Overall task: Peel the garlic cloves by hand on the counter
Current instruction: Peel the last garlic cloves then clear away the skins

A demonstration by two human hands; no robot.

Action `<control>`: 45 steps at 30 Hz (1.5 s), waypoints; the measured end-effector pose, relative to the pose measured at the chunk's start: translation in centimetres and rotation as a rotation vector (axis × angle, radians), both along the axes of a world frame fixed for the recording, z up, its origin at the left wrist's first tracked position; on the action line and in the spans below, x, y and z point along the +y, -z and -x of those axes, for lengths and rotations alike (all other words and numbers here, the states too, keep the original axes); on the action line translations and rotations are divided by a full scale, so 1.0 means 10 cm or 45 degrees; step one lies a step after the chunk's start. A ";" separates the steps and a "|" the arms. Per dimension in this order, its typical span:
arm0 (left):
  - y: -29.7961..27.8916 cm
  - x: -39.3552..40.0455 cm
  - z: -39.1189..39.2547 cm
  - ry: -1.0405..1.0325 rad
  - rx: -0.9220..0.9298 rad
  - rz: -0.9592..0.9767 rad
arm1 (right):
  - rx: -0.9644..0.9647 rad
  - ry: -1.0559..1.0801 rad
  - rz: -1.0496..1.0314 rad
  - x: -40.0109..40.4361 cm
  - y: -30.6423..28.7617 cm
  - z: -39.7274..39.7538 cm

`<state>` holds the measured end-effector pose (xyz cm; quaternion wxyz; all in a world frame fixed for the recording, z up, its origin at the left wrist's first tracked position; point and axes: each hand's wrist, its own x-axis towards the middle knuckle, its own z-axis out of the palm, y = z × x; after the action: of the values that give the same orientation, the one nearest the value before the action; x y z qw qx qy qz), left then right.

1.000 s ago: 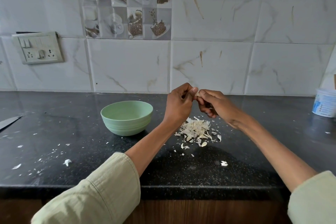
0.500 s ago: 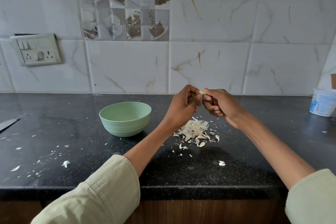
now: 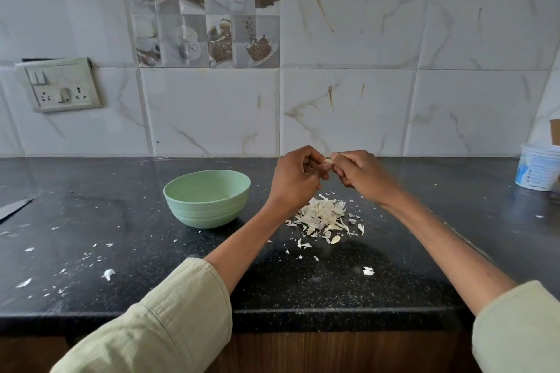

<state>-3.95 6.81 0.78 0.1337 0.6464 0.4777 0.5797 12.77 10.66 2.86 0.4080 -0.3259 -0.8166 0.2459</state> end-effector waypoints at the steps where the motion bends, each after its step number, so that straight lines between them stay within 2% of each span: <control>1: 0.01 0.01 0.01 -0.035 0.024 0.012 | -0.025 0.012 -0.020 0.02 0.01 0.00; 6: 0.00 -0.01 0.03 -0.195 0.212 -0.003 | -0.047 -0.031 0.084 0.05 0.00 -0.03; 10: -0.01 -0.08 -0.01 -0.329 0.420 -0.088 | -0.071 -0.046 0.324 0.04 -0.03 -0.07; 13: -0.02 -0.08 -0.01 -0.401 0.580 -0.160 | 0.006 -0.108 0.507 0.05 -0.05 -0.11; 18: -0.01 -0.09 -0.03 -0.411 0.661 -0.147 | 0.084 -0.174 0.708 0.09 -0.05 -0.13; 22: -0.03 -0.07 0.01 -0.351 0.496 -0.068 | 0.068 -0.160 0.644 0.07 -0.05 -0.14; 27: 0.01 -0.06 0.00 0.025 0.208 0.152 | -0.037 -0.092 0.464 0.03 -0.05 -0.11; 31: 0.02 -0.04 -0.03 0.175 0.096 0.132 | -0.075 -0.137 0.399 0.02 -0.02 -0.06; 38: -0.04 -0.04 -0.01 0.425 -0.422 0.301 | -0.006 -0.297 0.360 -0.01 -0.05 -0.08; 45: -0.08 -0.05 0.02 0.555 -0.559 0.421 | 0.024 -0.390 0.313 0.01 -0.06 -0.12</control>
<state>-4.14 6.33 1.56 0.4566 0.5629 0.3759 0.5774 13.96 10.80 3.51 0.3305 -0.2427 -0.8166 0.4062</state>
